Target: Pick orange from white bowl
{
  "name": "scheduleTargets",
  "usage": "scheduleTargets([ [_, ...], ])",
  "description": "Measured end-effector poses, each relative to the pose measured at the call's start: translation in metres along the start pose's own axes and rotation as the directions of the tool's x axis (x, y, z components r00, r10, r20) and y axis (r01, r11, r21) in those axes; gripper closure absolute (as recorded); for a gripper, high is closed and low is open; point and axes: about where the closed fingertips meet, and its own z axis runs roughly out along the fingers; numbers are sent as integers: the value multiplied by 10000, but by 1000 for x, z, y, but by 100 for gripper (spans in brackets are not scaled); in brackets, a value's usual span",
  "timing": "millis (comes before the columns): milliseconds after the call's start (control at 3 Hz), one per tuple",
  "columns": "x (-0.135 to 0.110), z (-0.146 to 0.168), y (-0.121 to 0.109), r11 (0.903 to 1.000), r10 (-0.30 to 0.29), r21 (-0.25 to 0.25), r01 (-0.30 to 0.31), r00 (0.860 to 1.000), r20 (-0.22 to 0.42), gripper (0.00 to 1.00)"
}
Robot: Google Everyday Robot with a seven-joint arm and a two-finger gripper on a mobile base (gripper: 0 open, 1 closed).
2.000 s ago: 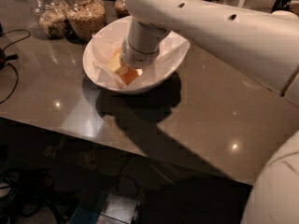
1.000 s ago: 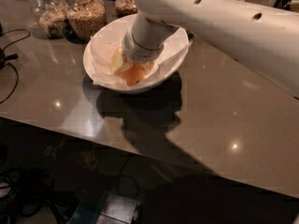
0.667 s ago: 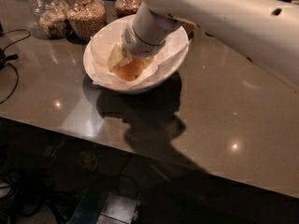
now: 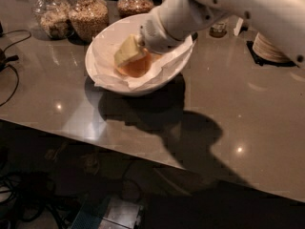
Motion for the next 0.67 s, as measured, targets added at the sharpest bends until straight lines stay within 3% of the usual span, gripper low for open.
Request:
scheduleTargets([
  [333,20,-39,20,9884,-382,-1445,475,9971,663,100],
  [667,26,-67,11,9860,-436,-1544,633,9908,1278,100],
])
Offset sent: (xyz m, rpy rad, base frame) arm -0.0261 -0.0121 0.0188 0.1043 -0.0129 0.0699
